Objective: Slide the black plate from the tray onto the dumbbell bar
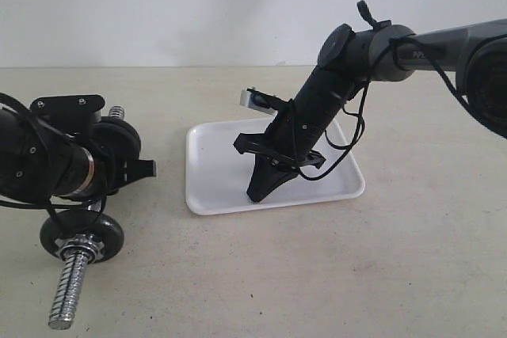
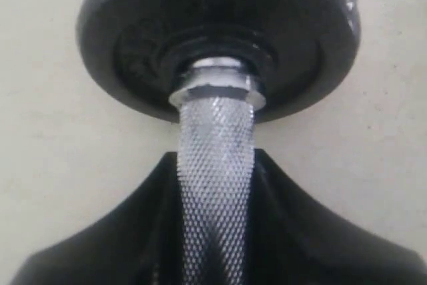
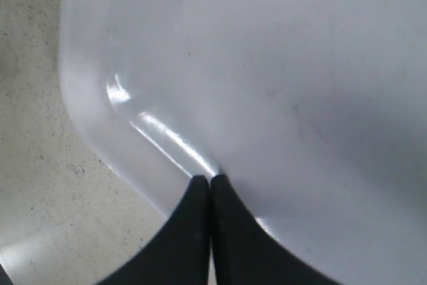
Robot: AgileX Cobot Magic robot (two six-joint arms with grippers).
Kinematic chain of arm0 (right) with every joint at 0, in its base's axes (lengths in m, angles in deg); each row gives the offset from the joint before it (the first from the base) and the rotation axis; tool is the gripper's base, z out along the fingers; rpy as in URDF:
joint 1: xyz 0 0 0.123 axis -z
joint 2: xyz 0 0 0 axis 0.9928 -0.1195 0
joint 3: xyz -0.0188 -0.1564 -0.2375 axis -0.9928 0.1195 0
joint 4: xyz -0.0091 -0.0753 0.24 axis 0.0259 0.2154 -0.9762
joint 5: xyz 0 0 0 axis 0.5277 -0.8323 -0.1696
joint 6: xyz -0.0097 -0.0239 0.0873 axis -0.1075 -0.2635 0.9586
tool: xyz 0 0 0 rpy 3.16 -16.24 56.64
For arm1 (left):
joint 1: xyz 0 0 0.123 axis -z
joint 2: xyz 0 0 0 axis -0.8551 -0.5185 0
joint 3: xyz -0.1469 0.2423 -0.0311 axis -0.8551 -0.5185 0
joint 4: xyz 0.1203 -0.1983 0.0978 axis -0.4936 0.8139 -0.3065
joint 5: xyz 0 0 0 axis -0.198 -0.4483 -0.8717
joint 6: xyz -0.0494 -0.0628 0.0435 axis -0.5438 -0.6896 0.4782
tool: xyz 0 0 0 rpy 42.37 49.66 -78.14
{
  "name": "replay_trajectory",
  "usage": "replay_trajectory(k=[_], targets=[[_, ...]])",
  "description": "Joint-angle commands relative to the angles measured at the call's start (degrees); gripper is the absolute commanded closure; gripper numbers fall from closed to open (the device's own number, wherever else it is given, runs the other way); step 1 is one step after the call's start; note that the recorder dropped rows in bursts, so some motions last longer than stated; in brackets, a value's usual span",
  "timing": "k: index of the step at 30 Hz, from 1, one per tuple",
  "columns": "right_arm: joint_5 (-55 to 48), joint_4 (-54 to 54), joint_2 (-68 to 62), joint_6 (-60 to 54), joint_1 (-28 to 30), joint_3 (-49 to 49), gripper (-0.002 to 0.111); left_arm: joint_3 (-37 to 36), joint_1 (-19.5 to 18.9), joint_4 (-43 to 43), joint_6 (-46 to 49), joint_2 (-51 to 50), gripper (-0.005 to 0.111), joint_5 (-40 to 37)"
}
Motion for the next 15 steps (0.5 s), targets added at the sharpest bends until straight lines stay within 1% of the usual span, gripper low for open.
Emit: replay_trajectory(k=[1, 8, 15], targets=[[0.19, -0.01, 0.41, -0.77, 0.19, -0.22, 0.109, 4.57, 0.1, -0.84, -0.59, -0.77, 0.102, 2.48], [0.19, -0.01, 0.41, -0.89, 0.19, -0.22, 0.109, 6.72, 0.1, 2.18, -0.59, -4.91, 0.102, 3.16], [0.19, -0.01, 0.41, -1.12, 0.19, -0.22, 0.109, 7.22, 0.1, 3.92, -0.59, -6.18, 0.102, 5.01]])
